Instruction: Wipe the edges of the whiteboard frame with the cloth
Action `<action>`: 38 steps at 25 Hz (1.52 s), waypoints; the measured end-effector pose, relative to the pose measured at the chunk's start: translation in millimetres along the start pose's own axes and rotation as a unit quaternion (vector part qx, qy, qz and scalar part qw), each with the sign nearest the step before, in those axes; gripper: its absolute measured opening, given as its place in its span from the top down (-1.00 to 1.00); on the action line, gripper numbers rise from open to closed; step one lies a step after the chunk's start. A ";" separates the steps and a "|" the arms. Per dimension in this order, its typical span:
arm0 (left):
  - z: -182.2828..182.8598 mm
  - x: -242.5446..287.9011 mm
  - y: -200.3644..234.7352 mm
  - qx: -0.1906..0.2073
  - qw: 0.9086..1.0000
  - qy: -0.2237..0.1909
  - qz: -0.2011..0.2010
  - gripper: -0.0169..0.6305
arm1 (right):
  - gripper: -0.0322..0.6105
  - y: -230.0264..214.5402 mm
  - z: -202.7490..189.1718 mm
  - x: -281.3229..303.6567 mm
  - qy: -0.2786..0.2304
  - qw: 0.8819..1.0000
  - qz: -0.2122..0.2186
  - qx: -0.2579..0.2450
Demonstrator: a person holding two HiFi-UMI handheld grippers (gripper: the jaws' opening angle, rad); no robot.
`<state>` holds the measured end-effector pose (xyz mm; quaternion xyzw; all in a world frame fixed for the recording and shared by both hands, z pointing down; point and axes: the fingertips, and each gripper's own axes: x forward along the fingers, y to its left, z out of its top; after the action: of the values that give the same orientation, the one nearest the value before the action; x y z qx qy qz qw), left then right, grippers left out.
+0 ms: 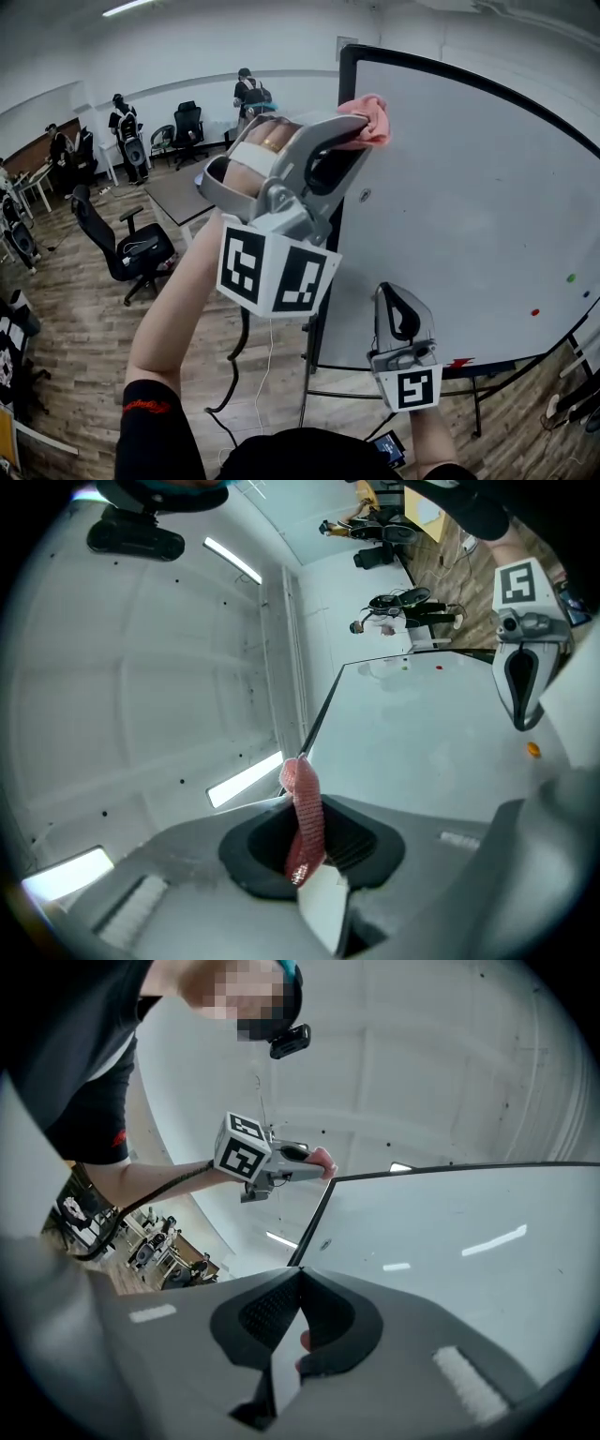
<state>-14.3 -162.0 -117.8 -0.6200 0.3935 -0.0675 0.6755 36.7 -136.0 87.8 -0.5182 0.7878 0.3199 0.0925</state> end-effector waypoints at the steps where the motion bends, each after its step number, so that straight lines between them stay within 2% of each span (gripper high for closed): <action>1: -0.8 2.9 5.9 0.009 1.000 0.002 0.004 0.78 | 0.89 -1.0 7.6 5.0 -0.009 1.000 0.000 -0.004; 6: -5.1 20.2 21.2 0.034 0.999 0.013 0.007 0.78 | 0.89 -4.9 30.2 23.2 -0.039 0.998 0.003 -0.041; 11: -13.0 31.4 31.6 0.074 0.997 0.023 0.011 0.78 | 0.89 -9.2 37.8 32.4 -0.049 0.998 -0.002 -0.041; 18: -27.0 52.7 38.2 0.087 0.995 0.040 0.006 0.78 | 0.89 -21.9 45.0 39.9 -0.061 0.997 -0.010 -0.035; 24: -29.0 60.6 45.9 0.097 0.994 0.039 0.005 0.78 | 0.89 -31.8 59.4 53.8 -0.071 0.997 -0.013 -0.026; 29: -28.2 62.3 48.8 0.096 0.995 0.034 0.004 0.78 | 0.89 -43.3 65.2 58.7 -0.078 0.996 -0.006 0.033; 38: -30.3 60.3 41.2 0.098 0.994 0.038 -0.007 0.78 | 0.89 -46.4 85.3 62.6 -0.087 0.996 0.008 0.026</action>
<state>-8.3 -211.6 -179.2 -0.5508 0.4057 -0.1341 0.7169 33.5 -144.3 -27.4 -0.4797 0.7885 0.3443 0.1719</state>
